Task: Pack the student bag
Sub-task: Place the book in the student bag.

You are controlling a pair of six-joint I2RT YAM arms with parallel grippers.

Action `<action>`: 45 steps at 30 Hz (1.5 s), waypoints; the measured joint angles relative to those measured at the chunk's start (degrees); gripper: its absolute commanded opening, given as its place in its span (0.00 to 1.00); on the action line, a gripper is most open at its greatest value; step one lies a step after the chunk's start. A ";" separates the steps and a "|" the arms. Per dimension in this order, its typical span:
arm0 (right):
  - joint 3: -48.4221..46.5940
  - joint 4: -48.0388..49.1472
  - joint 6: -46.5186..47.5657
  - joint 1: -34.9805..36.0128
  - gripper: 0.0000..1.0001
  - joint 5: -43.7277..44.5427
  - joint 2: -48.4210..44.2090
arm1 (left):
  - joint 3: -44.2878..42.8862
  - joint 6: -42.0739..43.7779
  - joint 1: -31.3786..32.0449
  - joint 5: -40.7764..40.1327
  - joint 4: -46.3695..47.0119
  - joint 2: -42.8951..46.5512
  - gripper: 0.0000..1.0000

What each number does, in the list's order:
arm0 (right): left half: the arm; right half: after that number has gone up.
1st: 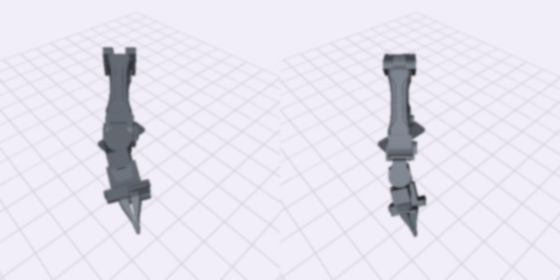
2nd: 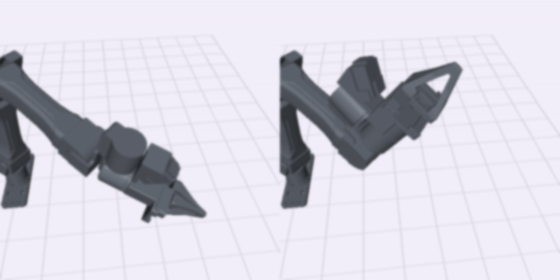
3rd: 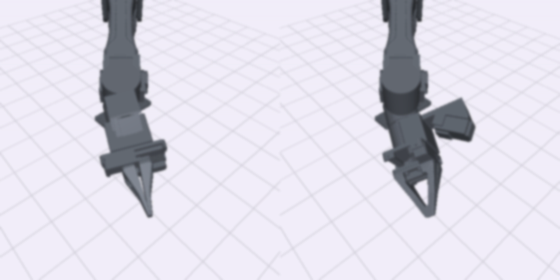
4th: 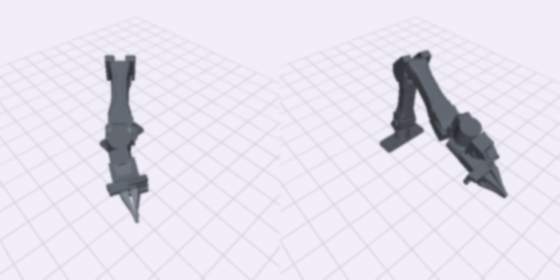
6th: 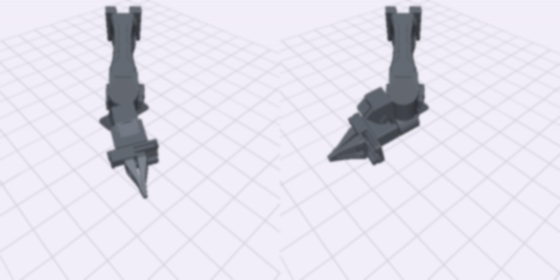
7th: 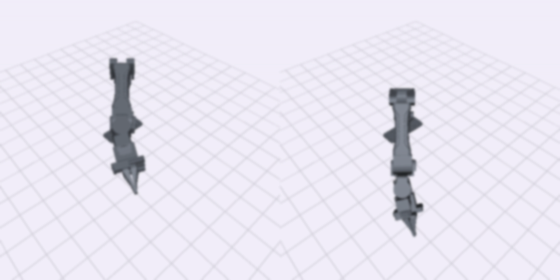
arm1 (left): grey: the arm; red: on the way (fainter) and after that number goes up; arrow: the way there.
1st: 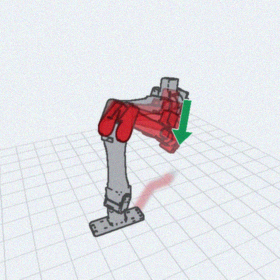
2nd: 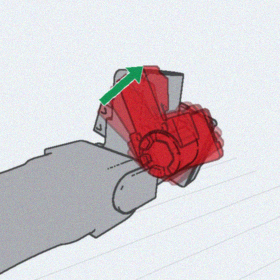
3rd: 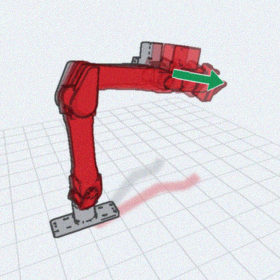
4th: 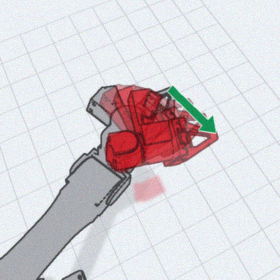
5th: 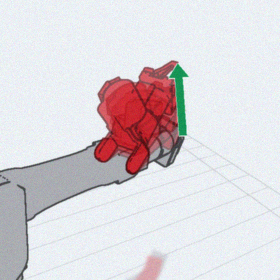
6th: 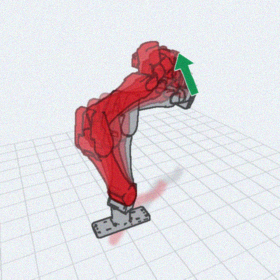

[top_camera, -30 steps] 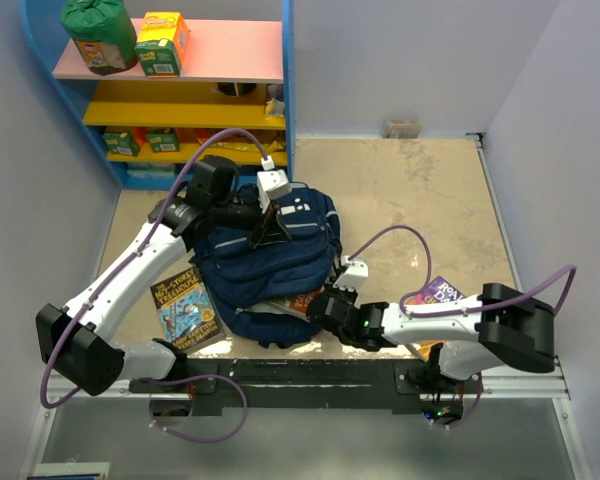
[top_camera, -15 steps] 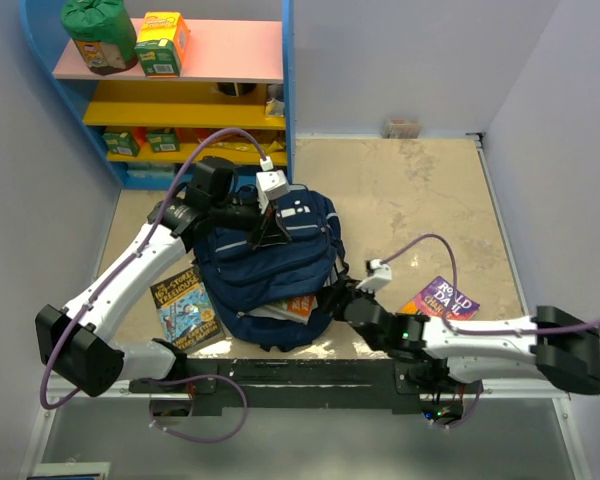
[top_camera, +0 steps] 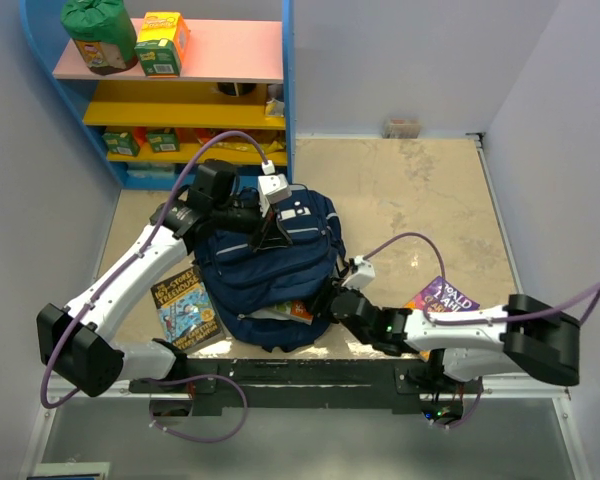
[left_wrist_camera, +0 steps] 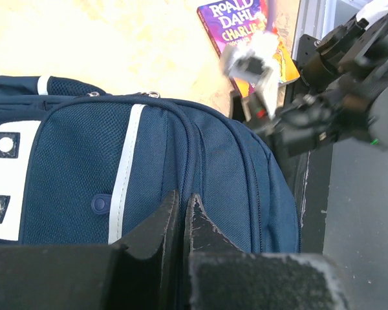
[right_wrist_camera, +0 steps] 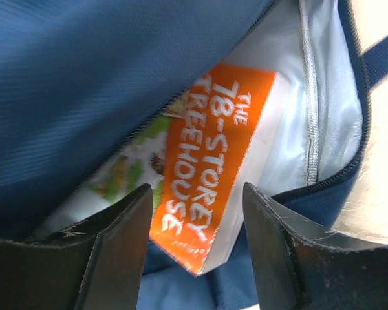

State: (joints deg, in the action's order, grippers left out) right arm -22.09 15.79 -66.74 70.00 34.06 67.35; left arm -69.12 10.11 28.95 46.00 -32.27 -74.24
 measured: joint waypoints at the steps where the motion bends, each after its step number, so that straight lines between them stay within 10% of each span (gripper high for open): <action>1: -0.72 0.07 -0.17 -0.22 0.60 -0.66 1.97 | 0.00 0.00 0.00 0.00 0.00 0.02 0.00; 10: -11.58 -9.05 -1.92 -4.17 0.53 -2.23 15.61 | 0.00 0.61 -0.02 -0.26 -0.02 0.72 0.00; 15: -13.90 -6.49 -0.63 -4.63 0.00 -2.67 18.51 | 0.04 1.09 -0.07 -0.68 -0.07 0.98 0.00; 31: -6.08 3.91 22.16 5.95 0.00 5.53 6.32 | 0.04 1.40 0.00 0.31 -0.48 1.68 0.00; 45: -10.10 2.71 14.67 -3.08 0.00 12.33 13.29 | -0.66 0.94 -0.17 1.90 -1.16 1.66 0.00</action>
State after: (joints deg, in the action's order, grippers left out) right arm -32.18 18.50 -52.07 66.92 46.39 80.64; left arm -69.78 11.05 28.77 47.90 -33.43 -72.58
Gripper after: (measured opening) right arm 0.103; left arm 0.058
